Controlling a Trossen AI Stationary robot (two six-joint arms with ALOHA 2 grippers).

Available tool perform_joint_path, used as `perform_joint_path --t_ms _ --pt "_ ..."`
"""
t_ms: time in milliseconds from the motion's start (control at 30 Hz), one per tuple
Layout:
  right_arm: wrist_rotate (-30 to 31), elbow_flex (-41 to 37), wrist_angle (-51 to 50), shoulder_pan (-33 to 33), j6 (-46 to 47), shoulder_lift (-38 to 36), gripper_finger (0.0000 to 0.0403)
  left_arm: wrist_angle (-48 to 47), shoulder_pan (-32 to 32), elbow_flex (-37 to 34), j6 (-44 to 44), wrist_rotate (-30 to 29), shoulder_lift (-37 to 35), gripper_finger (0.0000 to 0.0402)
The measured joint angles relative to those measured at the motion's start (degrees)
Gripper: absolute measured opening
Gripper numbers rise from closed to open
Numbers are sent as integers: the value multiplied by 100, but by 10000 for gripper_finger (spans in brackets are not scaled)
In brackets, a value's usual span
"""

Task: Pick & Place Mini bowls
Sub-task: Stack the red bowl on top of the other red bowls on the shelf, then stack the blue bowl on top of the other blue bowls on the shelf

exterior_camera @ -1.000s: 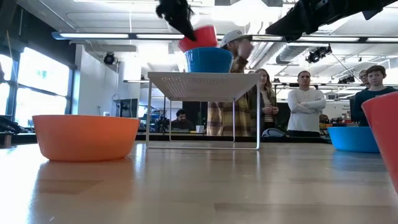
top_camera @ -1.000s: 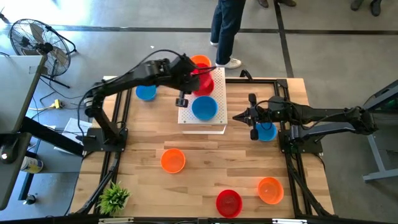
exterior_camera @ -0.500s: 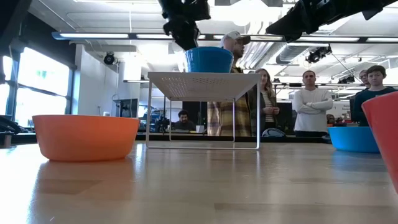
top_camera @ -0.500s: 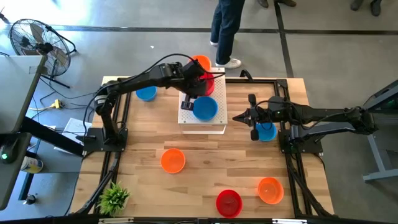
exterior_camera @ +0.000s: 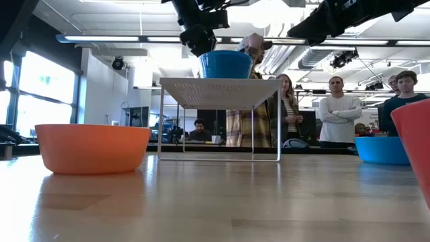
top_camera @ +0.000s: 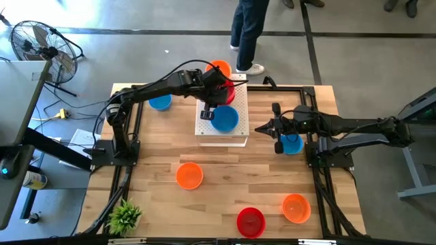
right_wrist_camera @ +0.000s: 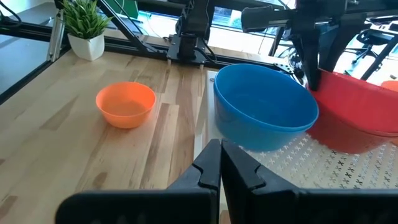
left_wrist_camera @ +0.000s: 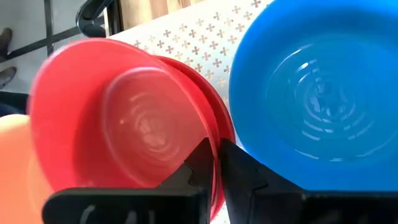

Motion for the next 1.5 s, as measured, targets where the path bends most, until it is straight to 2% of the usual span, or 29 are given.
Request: perform_joint_path --t_ms 367,633,1167,1333,1500 --pt "0 0 0 0 -27 2 0 -99 0 2 79 -260 0 134" --pt "0 0 -2 0 -27 2 0 -115 131 7 106 -329 -179 156" --pt "2 0 0 0 -27 0 0 -157 188 9 224 -219 -351 151" --pt "2 0 0 0 -27 0 0 -239 284 4 90 169 -471 111" --pt "2 0 0 0 0 2 0 -403 451 -11 -208 426 -496 33"
